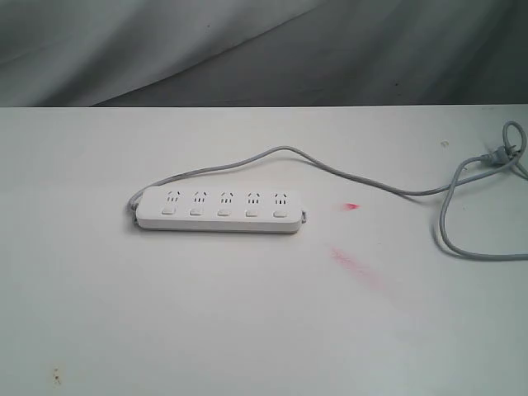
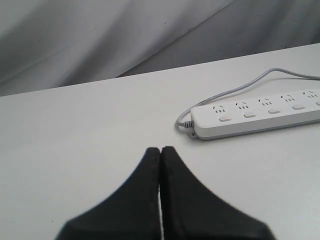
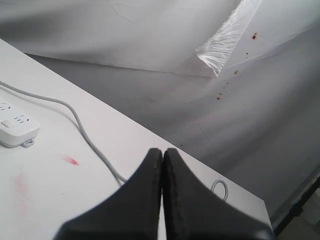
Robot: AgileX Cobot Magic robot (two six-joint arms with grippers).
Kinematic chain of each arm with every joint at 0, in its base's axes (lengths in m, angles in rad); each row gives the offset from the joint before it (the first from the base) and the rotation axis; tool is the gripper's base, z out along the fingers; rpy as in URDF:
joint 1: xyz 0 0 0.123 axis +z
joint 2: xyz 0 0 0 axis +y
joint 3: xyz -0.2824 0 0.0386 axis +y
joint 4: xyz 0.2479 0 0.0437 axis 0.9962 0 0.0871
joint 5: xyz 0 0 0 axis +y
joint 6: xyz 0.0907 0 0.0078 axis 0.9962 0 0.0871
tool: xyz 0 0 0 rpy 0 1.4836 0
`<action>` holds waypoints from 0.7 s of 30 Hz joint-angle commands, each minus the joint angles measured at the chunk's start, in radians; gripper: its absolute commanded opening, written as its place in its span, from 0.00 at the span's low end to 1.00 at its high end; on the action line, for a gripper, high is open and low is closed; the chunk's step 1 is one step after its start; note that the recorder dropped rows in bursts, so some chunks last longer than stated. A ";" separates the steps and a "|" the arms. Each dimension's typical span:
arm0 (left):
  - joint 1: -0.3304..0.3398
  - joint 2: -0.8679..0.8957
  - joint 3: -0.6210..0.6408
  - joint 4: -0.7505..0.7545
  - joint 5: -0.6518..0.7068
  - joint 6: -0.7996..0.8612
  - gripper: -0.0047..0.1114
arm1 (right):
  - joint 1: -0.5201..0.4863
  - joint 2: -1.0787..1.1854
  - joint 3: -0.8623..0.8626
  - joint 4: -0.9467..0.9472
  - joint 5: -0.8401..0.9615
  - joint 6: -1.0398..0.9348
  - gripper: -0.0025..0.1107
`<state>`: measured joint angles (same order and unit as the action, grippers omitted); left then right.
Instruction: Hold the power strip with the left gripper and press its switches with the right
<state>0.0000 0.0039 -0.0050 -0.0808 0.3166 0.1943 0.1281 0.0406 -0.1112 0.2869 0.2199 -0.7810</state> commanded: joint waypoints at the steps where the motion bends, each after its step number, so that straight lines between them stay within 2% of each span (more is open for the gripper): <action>1: 0.001 -0.004 0.005 -0.001 -0.002 -0.003 0.04 | 0.001 -0.004 0.005 -0.004 0.001 0.005 0.02; 17: 0.001 -0.004 0.005 -0.001 -0.002 -0.007 0.04 | 0.001 -0.004 0.005 -0.004 0.001 0.005 0.02; 21: 0.001 0.093 -0.055 -0.001 -0.004 -0.007 0.04 | 0.001 -0.004 0.005 -0.004 0.001 0.005 0.02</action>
<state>0.0000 0.0332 -0.0152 -0.0808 0.3209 0.1943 0.1281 0.0406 -0.1112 0.2869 0.2199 -0.7810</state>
